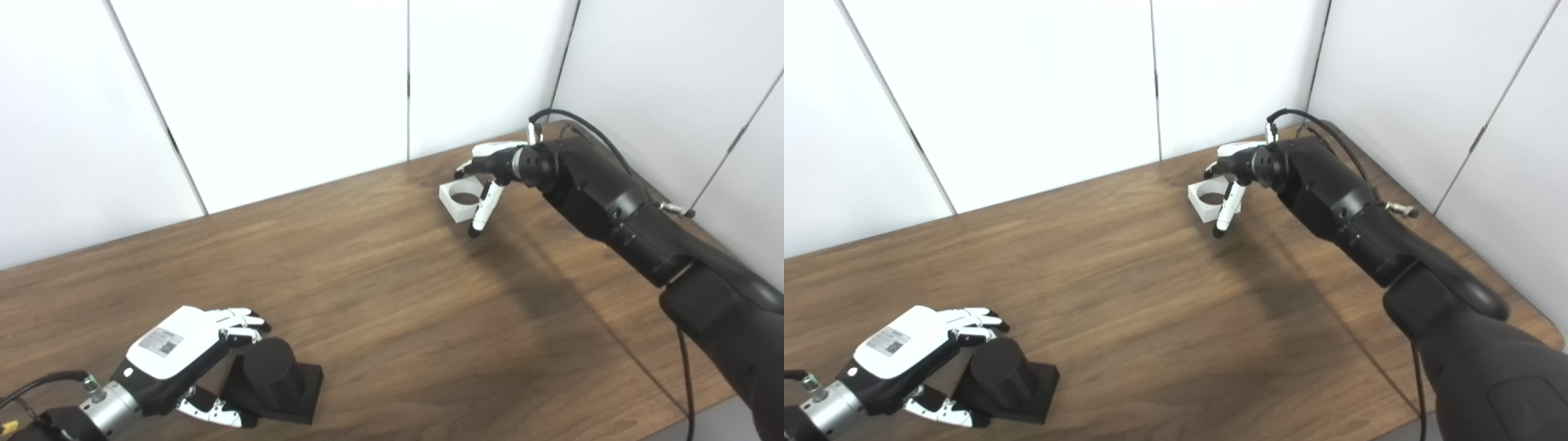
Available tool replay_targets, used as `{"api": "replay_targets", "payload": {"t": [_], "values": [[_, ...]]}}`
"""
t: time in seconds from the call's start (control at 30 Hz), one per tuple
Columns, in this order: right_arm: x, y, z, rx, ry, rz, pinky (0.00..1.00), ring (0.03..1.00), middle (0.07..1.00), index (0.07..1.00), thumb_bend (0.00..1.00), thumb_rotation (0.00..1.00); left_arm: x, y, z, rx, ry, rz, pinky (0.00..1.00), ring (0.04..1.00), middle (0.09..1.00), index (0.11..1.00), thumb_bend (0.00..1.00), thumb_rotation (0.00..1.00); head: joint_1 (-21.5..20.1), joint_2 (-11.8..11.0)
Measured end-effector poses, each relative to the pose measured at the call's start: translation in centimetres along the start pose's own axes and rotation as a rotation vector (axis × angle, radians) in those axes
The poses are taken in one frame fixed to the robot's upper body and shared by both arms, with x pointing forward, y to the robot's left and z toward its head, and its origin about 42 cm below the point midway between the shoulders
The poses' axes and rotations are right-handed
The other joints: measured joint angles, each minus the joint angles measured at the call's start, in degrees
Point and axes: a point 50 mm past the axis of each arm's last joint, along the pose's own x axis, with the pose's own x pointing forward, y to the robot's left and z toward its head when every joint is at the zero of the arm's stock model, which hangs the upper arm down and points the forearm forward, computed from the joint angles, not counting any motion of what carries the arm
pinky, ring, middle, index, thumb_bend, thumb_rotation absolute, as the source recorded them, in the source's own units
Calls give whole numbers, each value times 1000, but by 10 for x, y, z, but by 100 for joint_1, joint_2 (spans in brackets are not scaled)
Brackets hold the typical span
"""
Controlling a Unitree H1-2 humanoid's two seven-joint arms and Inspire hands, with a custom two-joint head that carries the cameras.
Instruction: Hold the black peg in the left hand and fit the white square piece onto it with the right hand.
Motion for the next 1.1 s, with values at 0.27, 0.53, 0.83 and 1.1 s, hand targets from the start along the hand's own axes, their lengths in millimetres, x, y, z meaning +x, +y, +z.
{"api": "replay_targets", "payload": {"t": [0.27, 0.53, 0.83, 1.1], "values": [[5, 4, 1, -64, -3, -32, 836, 950, 992, 921, 938, 195, -1, 1, 2, 2, 0, -4, 739, 858, 817, 488, 524, 65, 88, 35], [11, 9, -3, -111, 1, -134, 728, 881, 912, 792, 805, 120, -1, 1, 3, 1, 3, -3, 728, 855, 815, 488, 524, 64, 114, 61], [17, 18, 3, -144, -27, -286, 619, 781, 799, 508, 536, 134, -1, 3, 4, 3, 13, -14, 724, 856, 816, 488, 524, 64, 141, 105], [18, 21, 2, -147, -47, -333, 614, 773, 791, 495, 519, 141, -5, 5, 7, 1, 29, -29, 733, 854, 810, 488, 524, 62, 193, 158]]}}
